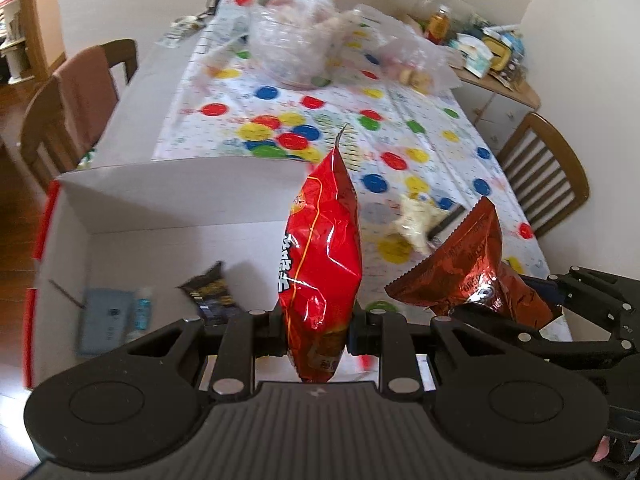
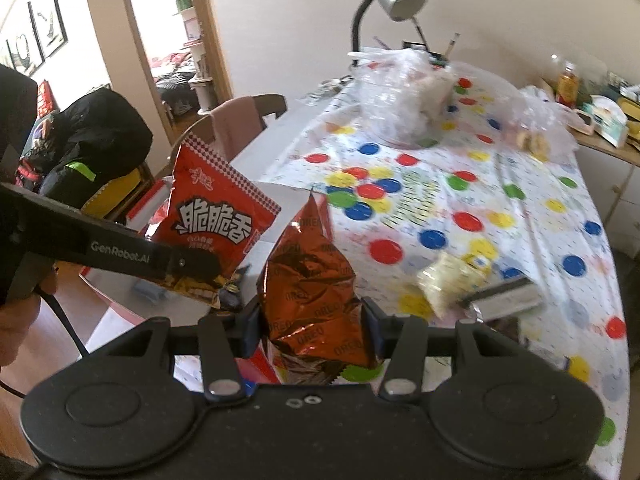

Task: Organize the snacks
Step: 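Lift both chip bags and carry them over into the white box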

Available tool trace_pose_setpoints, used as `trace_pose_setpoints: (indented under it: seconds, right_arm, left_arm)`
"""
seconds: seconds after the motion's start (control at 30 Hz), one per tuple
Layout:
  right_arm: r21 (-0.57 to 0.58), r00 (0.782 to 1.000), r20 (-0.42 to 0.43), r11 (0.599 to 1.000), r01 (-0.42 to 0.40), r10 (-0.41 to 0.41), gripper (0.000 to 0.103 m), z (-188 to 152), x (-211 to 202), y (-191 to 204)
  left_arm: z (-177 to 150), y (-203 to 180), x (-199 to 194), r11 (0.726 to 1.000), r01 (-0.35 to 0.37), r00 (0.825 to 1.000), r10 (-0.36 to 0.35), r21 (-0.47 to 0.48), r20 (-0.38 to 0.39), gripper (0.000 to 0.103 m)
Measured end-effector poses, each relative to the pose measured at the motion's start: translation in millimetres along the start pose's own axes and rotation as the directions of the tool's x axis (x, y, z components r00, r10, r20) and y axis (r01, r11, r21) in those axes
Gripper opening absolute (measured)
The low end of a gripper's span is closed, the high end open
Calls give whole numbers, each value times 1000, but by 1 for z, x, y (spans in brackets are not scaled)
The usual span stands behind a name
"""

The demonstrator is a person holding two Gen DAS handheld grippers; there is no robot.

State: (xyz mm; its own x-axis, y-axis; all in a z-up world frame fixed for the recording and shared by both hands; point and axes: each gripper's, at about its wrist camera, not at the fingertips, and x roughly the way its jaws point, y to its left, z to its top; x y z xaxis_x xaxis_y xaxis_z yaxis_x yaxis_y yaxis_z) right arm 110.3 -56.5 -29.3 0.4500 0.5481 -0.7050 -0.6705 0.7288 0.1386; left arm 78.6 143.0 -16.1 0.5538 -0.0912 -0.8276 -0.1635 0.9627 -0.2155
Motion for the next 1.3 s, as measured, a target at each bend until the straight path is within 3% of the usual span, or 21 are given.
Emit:
trace_pose_setpoints:
  seconds: [0.37, 0.83, 1.3]
  right_arm:
    - [-32, 999, -36, 999, -6, 5, 48, 22, 45, 54]
    - [-87, 993, -105, 995, 51, -60, 48, 29, 115, 97]
    - [-106, 979, -174, 990, 93, -111, 48, 18, 158, 102]
  left_arm:
    - [-1, 69, -1, 997, -64, 998, 63, -54, -12, 24]
    - [-8, 145, 22, 977, -186, 982, 180, -103, -64, 24]
    - [-16, 150, 50, 975, -218, 972, 215, -30, -93, 24]
